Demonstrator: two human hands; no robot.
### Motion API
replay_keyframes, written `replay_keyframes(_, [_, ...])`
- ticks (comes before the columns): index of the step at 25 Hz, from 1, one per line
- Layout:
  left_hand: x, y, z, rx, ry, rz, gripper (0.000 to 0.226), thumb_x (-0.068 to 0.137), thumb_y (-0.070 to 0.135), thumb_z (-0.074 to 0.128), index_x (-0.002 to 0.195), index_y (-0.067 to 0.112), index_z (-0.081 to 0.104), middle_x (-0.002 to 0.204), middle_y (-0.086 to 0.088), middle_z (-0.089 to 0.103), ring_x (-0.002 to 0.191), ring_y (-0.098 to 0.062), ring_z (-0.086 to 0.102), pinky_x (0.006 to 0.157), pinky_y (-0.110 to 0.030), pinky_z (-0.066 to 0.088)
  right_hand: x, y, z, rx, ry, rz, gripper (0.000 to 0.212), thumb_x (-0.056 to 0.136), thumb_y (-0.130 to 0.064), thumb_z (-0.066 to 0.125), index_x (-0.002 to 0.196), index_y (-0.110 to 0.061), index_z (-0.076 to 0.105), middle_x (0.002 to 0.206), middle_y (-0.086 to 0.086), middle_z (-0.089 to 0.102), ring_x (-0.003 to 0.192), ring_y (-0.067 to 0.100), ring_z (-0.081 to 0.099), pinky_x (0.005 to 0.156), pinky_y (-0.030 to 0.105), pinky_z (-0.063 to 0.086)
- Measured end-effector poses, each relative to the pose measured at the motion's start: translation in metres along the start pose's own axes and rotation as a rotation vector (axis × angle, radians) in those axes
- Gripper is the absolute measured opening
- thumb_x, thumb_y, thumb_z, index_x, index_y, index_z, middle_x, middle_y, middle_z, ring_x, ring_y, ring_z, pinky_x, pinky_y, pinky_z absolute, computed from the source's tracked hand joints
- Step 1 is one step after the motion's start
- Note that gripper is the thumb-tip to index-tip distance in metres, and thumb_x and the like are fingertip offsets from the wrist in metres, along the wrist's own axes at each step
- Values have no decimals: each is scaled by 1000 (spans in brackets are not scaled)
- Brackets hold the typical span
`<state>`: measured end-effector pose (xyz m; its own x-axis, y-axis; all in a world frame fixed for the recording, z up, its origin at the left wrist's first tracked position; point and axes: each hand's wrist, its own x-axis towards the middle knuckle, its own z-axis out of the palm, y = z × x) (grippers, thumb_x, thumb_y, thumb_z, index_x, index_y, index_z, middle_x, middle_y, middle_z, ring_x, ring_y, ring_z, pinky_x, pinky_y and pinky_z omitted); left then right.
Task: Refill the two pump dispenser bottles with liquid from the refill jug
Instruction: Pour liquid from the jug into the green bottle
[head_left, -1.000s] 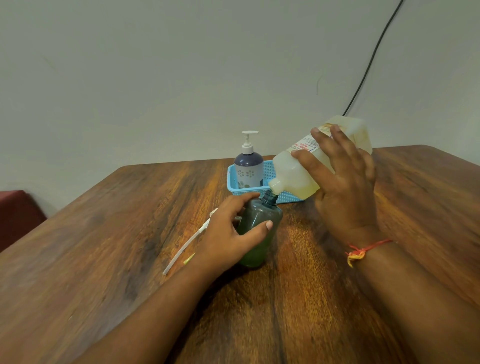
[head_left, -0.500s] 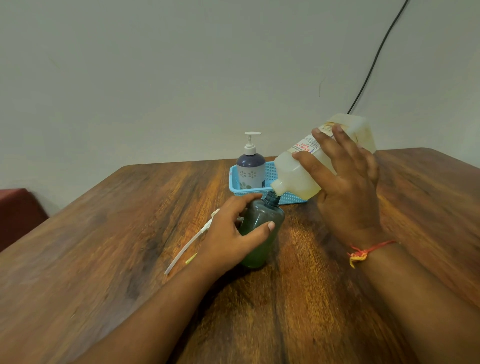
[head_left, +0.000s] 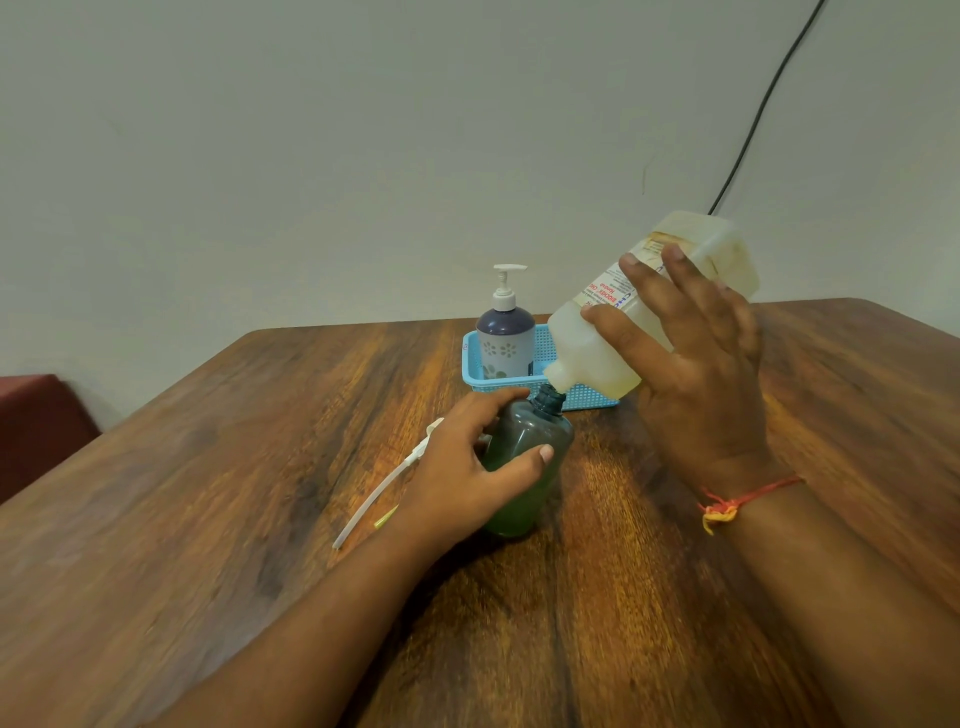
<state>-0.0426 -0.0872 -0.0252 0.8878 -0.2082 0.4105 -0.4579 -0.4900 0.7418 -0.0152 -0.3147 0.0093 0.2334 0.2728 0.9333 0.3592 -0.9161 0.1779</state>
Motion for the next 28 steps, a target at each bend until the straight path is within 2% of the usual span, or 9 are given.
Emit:
replay_keyframes(4, [0, 0, 0, -5, -7, 4, 74, 74, 63, 59, 142, 34, 51, 134, 16, 56, 119, 1, 53, 88, -14, 46, 4, 1, -1, -22, 30, -58, 32, 104, -16, 49, 133, -25, 60, 157, 7, 43, 150, 30, 29, 119, 41, 15])
replay_keyframes(8, [0, 0, 0, -19, -15, 3, 75, 73, 63, 60, 142, 32, 51, 135, 15, 57, 120, -1, 54, 89, -15, 47, 7, 1, 0, -4, 50, -84, 32, 106, -17, 42, 132, -24, 60, 154, 9, 46, 148, 31, 31, 120, 40, 14])
replay_keyframes(15, [0, 1, 0, -28, -14, -8, 74, 73, 63, 59, 140, 34, 52, 134, 16, 56, 119, -1, 54, 89, -17, 47, 14, 1, 0, -1, 61, -156, 30, 109, -15, 40, 132, -24, 57, 154, 11, 45, 147, 33, 34, 120, 45, 19])
replay_keyframes(23, [-2, 3, -2, -39, -22, -25, 76, 71, 65, 58, 141, 36, 50, 135, 17, 55, 120, -3, 54, 94, -22, 50, 16, 2, 2, -33, 89, -196, 30, 105, -12, 53, 132, -25, 55, 156, 8, 39, 147, 32, 34, 119, 45, 21])
replay_keyframes(28, [-2, 4, -2, -33, -16, -21, 77, 71, 64, 58, 141, 35, 50, 133, 18, 55, 119, 0, 54, 90, -17, 48, 14, 1, 3, -48, 60, -165, 35, 103, -9, 55, 134, -25, 55, 155, 10, 45, 147, 32, 33, 118, 45, 21])
